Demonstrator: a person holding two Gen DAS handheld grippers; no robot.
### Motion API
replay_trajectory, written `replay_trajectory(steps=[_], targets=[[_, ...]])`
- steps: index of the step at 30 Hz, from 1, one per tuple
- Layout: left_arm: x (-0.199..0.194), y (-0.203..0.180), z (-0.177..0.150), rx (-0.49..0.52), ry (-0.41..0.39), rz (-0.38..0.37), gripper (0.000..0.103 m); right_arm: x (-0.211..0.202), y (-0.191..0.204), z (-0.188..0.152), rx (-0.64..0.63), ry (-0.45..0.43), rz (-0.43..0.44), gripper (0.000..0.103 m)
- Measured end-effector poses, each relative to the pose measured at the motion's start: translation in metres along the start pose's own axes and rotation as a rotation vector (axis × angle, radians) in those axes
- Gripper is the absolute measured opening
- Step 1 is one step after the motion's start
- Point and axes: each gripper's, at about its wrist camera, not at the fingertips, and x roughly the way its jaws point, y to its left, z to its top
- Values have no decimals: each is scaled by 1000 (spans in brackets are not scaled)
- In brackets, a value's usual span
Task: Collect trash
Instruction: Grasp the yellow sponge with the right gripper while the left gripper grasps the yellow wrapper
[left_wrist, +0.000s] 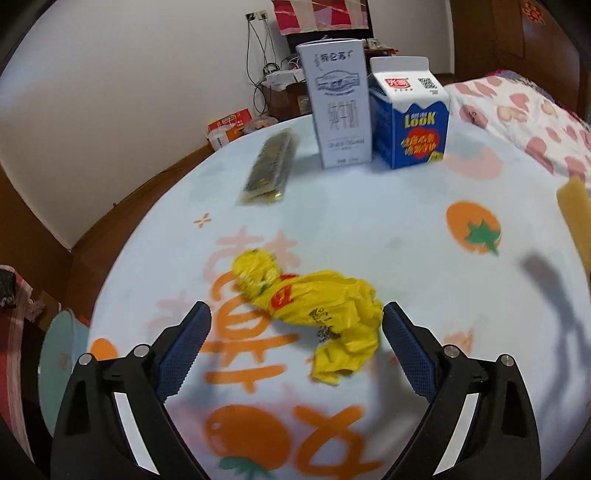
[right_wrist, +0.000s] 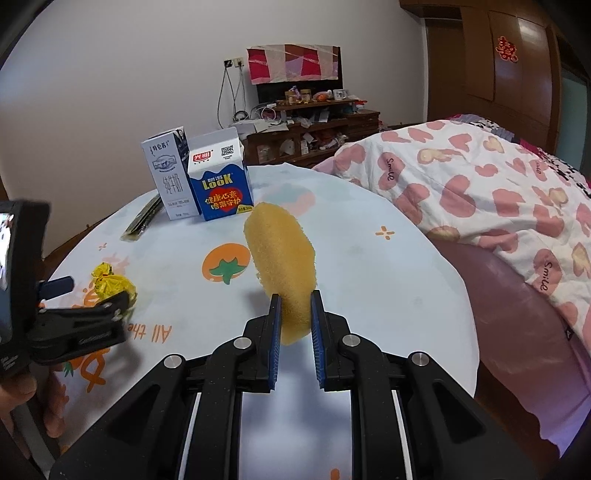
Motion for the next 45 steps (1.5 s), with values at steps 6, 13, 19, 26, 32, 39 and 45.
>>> replay_trajectory(steps=[6, 13, 19, 26, 32, 39, 45], targets=[[-11, 53, -27, 24, -3, 51, 96, 0, 5, -1, -9, 1, 10, 16], [-22, 94, -34, -71, -21, 43, 96, -1, 10, -1, -25, -3, 5, 16], [-24, 78, -25, -83, -40, -1, 96, -3, 16, -1, -48, -11, -6, 16], [4, 68, -20, -68, 19, -62, 52, -2, 18, -3, -57, -7, -7, 17], [-7, 68, -23, -24, -17, -117, 29, -2, 30, -4, -74, -7, 7, 17], [-36, 79, -34, -14, -83, -136, 28, -4, 60, -5, -113, -11, 44, 17], [-55, 102, -46, -44, -127, -140, 28, -4, 86, -6, -140, -14, 72, 17]])
